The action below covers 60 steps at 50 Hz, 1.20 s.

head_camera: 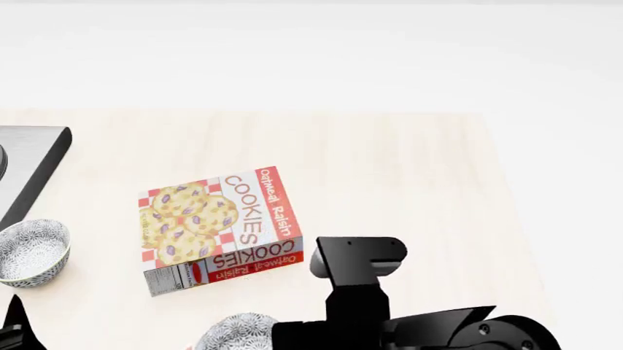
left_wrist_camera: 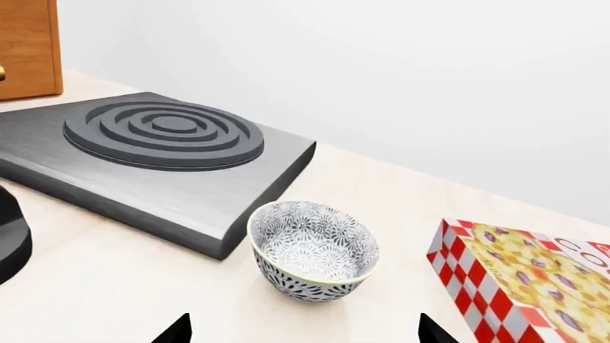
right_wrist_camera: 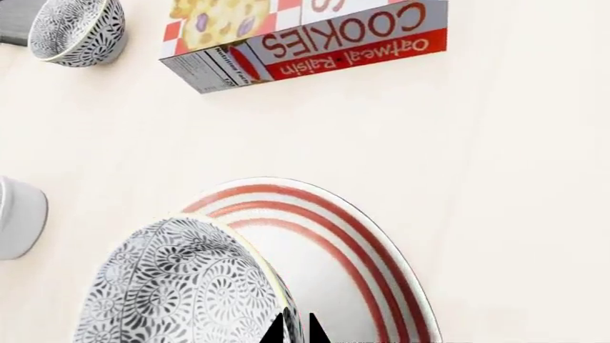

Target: Pick the akita bowl next to the plate and place it on the plate.

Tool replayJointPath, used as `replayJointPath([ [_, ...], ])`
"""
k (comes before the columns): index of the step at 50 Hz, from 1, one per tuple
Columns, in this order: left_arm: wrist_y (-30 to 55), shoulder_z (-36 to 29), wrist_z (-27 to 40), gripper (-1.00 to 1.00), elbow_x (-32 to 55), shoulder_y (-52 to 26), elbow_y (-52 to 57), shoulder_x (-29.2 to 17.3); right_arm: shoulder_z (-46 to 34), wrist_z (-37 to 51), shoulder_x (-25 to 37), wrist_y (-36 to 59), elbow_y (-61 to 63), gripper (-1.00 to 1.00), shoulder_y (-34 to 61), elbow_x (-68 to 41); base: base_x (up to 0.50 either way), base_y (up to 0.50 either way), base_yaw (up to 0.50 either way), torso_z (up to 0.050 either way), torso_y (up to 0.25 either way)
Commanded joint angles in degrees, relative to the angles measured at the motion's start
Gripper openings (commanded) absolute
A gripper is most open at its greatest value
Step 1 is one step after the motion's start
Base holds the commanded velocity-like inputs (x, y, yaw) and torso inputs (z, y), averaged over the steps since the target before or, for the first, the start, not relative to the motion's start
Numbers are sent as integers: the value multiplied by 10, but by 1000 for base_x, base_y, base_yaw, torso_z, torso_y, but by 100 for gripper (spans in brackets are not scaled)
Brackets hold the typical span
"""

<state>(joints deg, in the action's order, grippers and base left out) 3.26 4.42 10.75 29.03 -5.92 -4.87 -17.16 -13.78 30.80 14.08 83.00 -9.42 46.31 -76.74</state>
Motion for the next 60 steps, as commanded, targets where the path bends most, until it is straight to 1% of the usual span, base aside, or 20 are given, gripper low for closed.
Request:
replayJointPath([
  [1, 0, -1, 2, 100, 2, 0, 1, -1, -21, -19, 3, -11, -4, -100, 0, -4, 0, 0, 0, 0, 0],
  [21, 2, -4, 5, 100, 5, 3, 7, -4, -74, -77, -2, -52, -30, -100, 6, 33, 0, 0, 0, 0, 0],
  [44, -4, -6, 5, 100, 6, 0, -2, -5, -109, -80, 4, -66, -39, -100, 6, 54, 0, 0, 0, 0, 0],
  [60, -4, -8, 7, 100, 8, 0, -1, -6, -140, -99, 9, -78, -30, -100, 7, 70, 0, 0, 0, 0, 0],
])
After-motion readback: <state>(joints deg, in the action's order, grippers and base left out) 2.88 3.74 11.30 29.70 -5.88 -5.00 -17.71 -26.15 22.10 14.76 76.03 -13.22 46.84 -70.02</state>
